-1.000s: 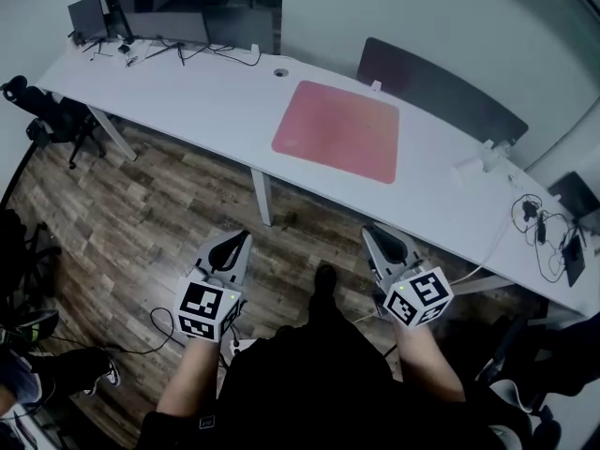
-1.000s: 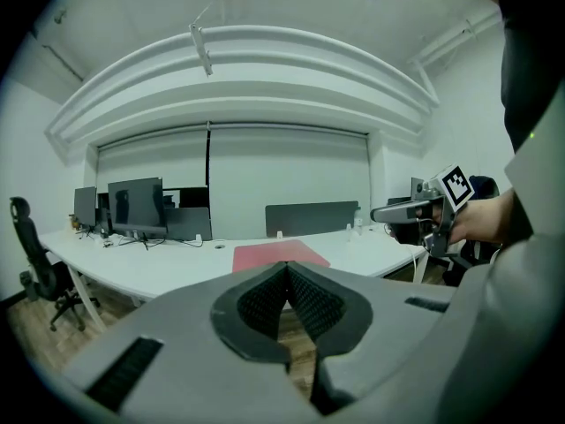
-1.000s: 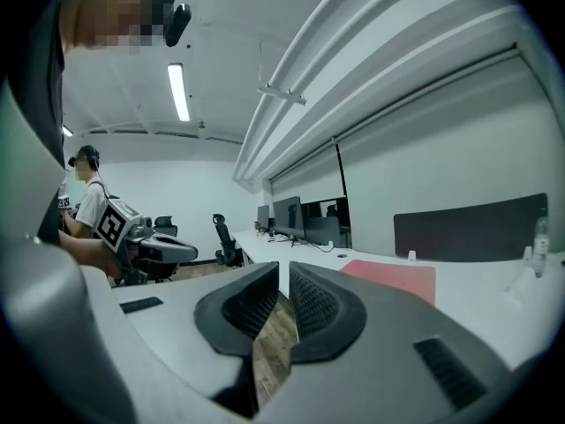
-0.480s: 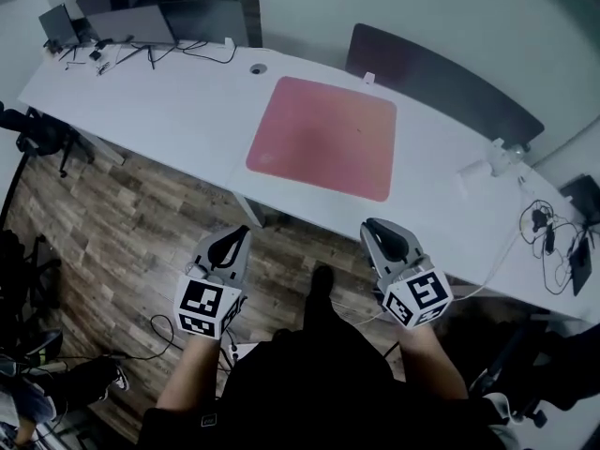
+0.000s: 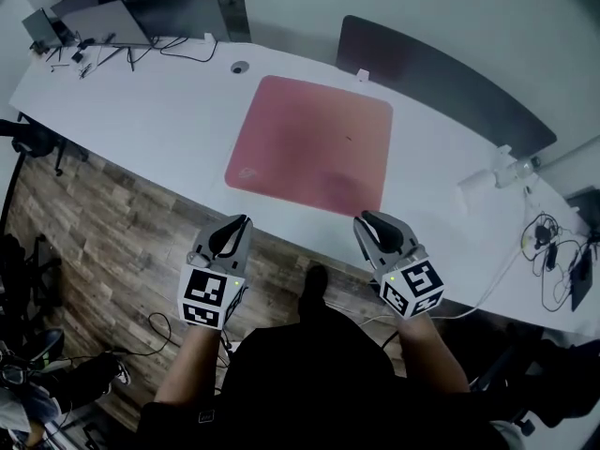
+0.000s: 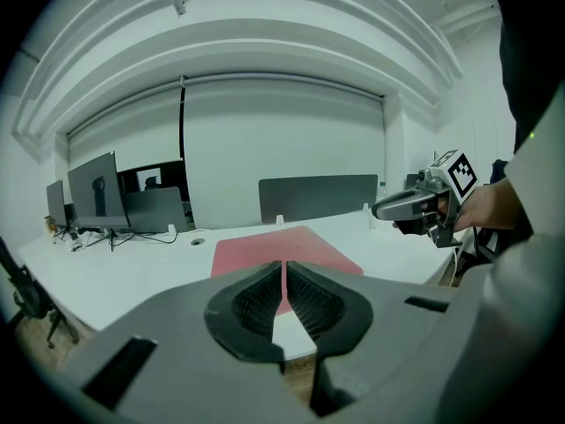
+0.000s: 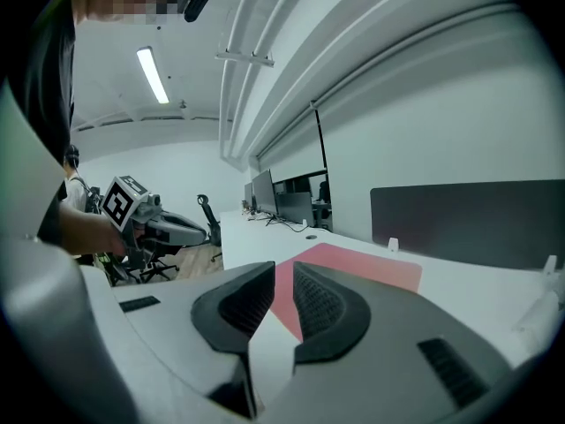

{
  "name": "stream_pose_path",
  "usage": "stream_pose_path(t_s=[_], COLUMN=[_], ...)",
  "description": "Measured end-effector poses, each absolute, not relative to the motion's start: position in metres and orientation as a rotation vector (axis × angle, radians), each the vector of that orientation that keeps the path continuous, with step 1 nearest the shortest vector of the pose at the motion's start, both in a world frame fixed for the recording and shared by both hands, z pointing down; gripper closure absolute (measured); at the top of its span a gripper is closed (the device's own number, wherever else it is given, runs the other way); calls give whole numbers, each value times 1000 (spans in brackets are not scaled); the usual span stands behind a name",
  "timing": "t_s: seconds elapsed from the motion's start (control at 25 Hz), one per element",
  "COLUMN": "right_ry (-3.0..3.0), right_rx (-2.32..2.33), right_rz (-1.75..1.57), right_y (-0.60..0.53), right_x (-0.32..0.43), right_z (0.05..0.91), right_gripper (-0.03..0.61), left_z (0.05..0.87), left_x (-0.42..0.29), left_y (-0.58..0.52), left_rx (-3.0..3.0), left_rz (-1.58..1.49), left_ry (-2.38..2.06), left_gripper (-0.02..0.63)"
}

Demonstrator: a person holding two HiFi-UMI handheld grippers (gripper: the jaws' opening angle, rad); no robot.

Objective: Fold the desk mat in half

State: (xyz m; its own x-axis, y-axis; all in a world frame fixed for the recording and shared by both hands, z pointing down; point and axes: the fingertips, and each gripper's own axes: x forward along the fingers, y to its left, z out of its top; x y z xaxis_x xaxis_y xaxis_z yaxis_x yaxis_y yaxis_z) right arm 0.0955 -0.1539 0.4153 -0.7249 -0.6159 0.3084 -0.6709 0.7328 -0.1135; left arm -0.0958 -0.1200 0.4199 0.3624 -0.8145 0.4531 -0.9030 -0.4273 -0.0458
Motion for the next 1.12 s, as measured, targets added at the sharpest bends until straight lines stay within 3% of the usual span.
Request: stream_pose_path(t_s=[0.64,1.12], right_ry=[-2550,-2439], right_rx=[976,986], right_rz=[285,294], right_y=[-171,-168], right_x=[60,38], right_z=[442,480], right_gripper=[452,425], left_z=[438,483], left_x=[-122,-117], left_y=[-145,-158], left_rx=[2442,2511], left_rz=[634,723], left_ry=[-1441,-1184], left_gripper=[606,511])
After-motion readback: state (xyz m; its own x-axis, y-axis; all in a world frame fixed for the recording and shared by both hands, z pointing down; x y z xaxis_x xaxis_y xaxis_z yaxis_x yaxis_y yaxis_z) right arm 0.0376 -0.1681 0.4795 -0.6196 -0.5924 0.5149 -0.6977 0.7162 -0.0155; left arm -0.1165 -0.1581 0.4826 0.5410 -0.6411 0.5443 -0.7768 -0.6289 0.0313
